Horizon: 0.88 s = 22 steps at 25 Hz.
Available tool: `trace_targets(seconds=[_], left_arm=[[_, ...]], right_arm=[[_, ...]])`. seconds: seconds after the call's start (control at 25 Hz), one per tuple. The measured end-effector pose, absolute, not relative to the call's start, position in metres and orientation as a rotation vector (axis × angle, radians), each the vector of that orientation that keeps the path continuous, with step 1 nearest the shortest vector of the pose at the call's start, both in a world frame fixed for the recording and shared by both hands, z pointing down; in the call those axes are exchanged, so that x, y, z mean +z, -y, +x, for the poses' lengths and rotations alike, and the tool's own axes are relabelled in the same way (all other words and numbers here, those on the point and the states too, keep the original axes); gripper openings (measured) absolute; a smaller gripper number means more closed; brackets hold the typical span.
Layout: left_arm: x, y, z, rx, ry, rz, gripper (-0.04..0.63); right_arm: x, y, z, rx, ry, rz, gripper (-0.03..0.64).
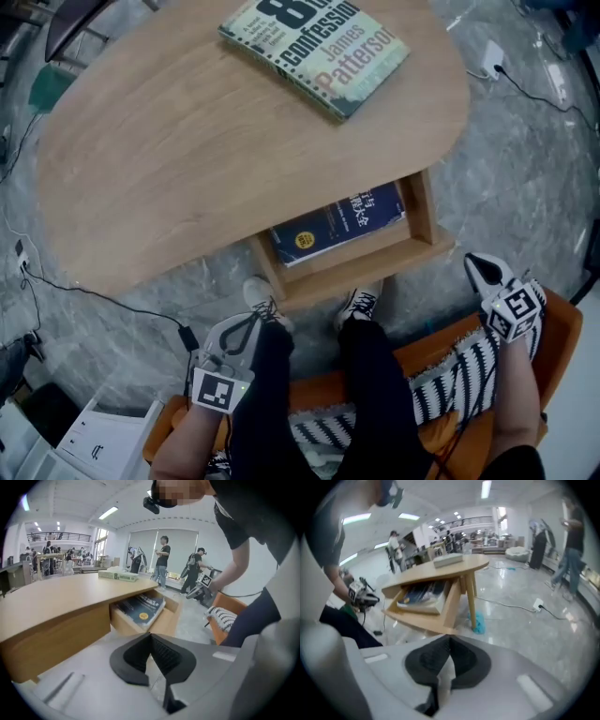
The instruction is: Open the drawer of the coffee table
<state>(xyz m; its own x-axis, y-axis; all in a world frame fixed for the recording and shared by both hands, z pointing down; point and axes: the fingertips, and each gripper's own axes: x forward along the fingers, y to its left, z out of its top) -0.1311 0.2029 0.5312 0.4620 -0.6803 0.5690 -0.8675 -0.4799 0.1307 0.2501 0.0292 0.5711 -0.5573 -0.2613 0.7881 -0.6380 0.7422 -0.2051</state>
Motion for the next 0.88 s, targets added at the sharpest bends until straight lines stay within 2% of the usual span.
trace_targets(seconds=[0.16,0.48,0.88], left_arm=[[0.443,-0.166,-0.116,0.427,1.363,2.298,0.003],[0.239,-0.148,-0.041,0.186,1.142,2.358,0.003],[0.081,-0.144,-0.025,0.173,0.924,2.367,0.003]], right_arm=[[0.485,-0.041,0.210,0.816,2.269,0.825,0.002],[0.288,-0.089,0.086,1.035,2.455,0.817,0.002],[0.102,-0.117,0.017,1.069,2.572,0.797,0.002]])
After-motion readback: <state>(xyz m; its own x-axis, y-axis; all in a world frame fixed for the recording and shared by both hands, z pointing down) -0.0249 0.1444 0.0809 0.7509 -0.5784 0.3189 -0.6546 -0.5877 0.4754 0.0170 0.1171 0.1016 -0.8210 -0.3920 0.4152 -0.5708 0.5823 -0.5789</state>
